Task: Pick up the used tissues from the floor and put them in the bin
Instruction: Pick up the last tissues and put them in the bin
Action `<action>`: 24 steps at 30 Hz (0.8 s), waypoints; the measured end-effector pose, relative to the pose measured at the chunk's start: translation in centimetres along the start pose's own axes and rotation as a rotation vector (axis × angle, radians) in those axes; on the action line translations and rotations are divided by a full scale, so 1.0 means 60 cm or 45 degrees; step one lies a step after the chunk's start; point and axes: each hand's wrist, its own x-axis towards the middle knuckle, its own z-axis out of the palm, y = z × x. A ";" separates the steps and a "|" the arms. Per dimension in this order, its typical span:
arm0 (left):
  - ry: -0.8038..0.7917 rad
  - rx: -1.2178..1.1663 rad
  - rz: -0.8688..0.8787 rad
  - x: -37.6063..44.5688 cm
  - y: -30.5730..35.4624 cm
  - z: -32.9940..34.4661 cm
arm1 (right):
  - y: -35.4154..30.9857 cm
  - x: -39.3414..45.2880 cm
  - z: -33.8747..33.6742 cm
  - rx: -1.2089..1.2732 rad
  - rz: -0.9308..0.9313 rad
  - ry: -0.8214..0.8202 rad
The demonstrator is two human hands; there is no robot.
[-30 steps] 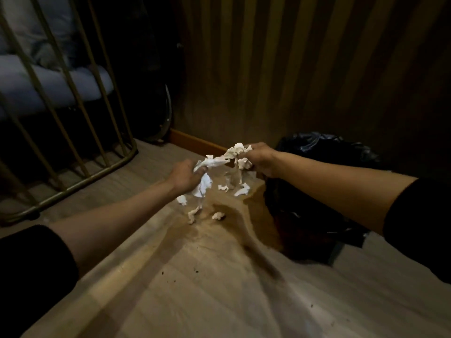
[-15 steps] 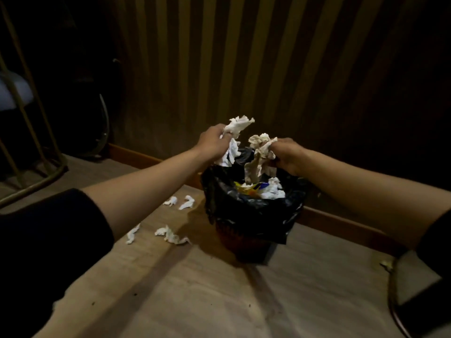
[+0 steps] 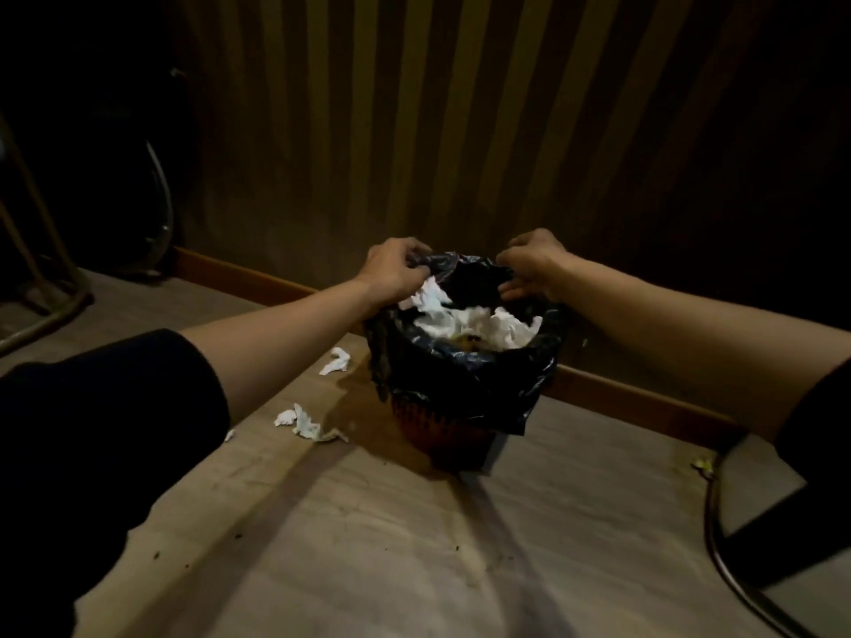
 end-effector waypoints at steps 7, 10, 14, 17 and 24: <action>0.147 -0.021 -0.147 -0.062 -0.106 -0.091 | -0.061 -0.027 0.101 -0.281 -0.345 -0.035; 0.214 0.013 -0.311 -0.096 -0.175 -0.120 | -0.074 -0.057 0.188 -0.473 -0.539 -0.148; 0.198 0.134 -0.580 -0.157 -0.293 -0.135 | -0.049 -0.097 0.323 -0.642 -0.685 -0.414; 0.145 0.230 -0.679 -0.213 -0.369 -0.140 | 0.015 -0.094 0.422 -0.727 -0.577 -0.640; -0.153 0.568 -0.674 -0.256 -0.508 -0.111 | 0.156 -0.031 0.567 -1.305 -0.610 -0.819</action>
